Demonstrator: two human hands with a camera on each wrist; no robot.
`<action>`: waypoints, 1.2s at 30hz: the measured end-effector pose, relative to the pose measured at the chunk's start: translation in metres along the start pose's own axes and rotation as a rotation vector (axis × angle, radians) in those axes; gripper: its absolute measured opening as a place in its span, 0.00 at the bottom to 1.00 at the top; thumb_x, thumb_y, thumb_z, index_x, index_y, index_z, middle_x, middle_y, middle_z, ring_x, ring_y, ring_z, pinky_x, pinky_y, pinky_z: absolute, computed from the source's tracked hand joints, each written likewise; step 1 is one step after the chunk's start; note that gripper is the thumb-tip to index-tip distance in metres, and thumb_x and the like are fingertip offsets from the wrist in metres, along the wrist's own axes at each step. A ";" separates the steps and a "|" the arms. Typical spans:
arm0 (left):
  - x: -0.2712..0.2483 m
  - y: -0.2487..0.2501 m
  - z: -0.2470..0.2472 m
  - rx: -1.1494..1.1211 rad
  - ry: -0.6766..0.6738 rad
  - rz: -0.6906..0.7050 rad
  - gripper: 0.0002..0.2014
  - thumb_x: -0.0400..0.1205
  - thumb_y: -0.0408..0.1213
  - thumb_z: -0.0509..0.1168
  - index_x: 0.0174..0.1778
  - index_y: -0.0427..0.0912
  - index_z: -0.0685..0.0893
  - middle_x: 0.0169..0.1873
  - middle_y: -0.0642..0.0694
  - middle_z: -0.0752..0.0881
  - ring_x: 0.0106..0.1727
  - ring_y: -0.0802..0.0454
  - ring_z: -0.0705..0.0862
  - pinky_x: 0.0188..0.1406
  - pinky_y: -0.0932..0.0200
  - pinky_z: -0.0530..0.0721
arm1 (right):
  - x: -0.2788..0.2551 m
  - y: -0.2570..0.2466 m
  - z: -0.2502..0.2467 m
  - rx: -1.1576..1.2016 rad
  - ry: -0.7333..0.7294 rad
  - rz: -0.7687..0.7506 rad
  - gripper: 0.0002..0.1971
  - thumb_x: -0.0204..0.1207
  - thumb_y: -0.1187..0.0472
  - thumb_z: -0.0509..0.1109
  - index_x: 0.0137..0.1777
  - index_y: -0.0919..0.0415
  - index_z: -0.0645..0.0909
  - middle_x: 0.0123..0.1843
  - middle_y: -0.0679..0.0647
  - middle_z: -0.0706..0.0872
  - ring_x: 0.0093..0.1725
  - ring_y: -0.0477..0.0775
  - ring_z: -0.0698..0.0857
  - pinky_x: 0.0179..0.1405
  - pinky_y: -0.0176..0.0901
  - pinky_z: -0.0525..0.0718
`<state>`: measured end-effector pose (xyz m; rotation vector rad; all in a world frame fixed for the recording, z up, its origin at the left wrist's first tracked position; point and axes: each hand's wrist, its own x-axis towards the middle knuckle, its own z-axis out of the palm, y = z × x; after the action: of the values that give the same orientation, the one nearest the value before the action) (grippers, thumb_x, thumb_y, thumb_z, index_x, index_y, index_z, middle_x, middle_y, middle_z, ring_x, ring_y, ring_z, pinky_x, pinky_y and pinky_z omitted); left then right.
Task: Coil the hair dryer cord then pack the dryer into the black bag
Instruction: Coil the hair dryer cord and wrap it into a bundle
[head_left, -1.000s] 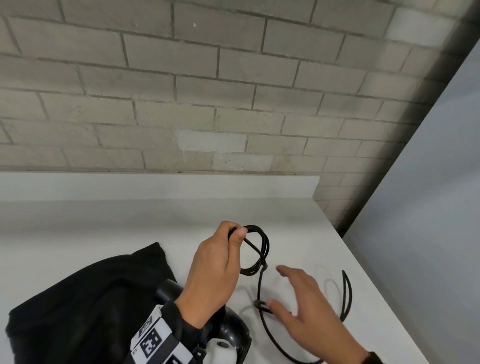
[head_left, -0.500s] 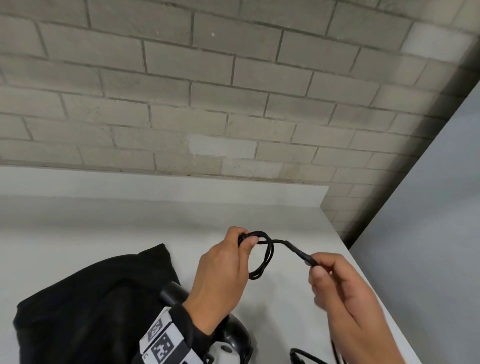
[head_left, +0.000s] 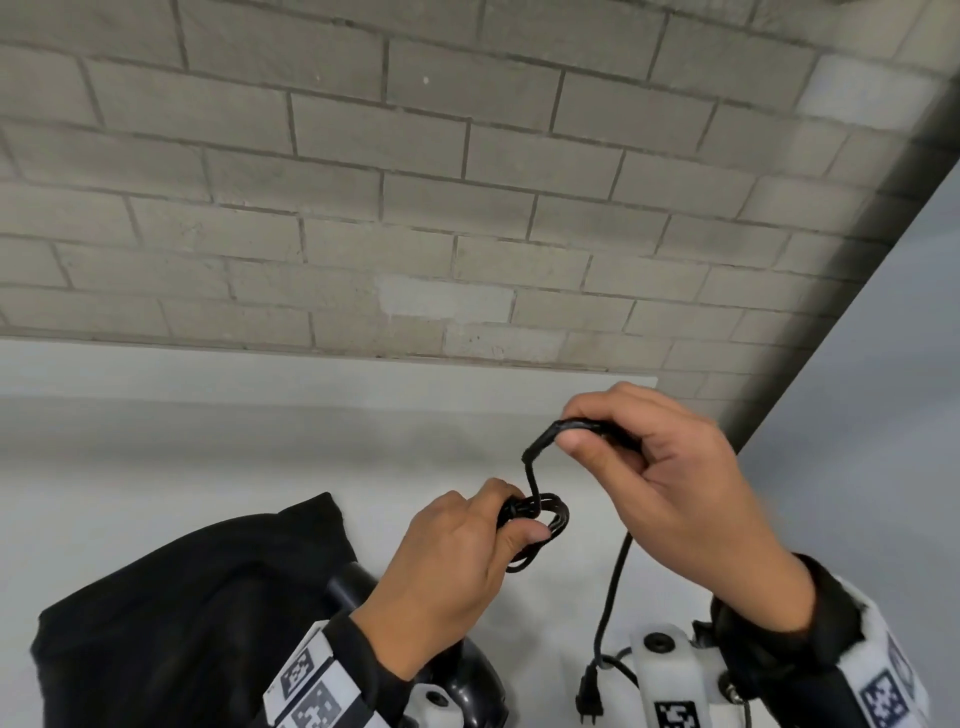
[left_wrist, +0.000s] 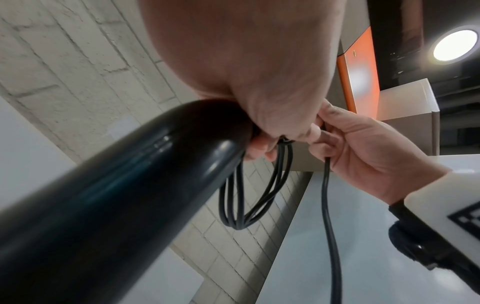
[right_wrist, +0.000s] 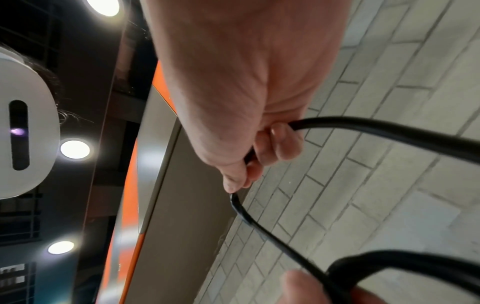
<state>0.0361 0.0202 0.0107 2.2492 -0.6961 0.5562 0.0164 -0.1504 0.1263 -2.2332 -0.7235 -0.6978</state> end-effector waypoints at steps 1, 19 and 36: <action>0.000 0.001 0.000 0.025 0.015 0.019 0.36 0.83 0.71 0.41 0.52 0.45 0.84 0.25 0.60 0.78 0.28 0.55 0.77 0.28 0.70 0.67 | 0.003 -0.001 0.004 0.020 -0.012 -0.007 0.03 0.78 0.60 0.72 0.47 0.57 0.86 0.36 0.32 0.77 0.36 0.35 0.77 0.38 0.20 0.70; -0.004 0.006 -0.008 -0.024 0.108 0.056 0.22 0.91 0.54 0.44 0.39 0.48 0.74 0.22 0.56 0.75 0.24 0.54 0.73 0.31 0.66 0.66 | -0.017 0.052 0.053 0.556 -0.012 0.498 0.06 0.81 0.59 0.70 0.54 0.48 0.84 0.35 0.51 0.88 0.31 0.45 0.78 0.35 0.41 0.76; -0.004 0.001 -0.005 -0.204 0.056 -0.114 0.17 0.87 0.60 0.43 0.45 0.60 0.74 0.35 0.74 0.81 0.35 0.69 0.78 0.33 0.73 0.69 | -0.063 0.059 0.062 0.632 -0.304 0.470 0.15 0.79 0.70 0.71 0.62 0.55 0.84 0.55 0.56 0.90 0.58 0.55 0.88 0.60 0.46 0.84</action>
<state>0.0308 0.0245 0.0125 2.0606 -0.5664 0.4688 0.0276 -0.1595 0.0210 -1.8163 -0.4419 0.1041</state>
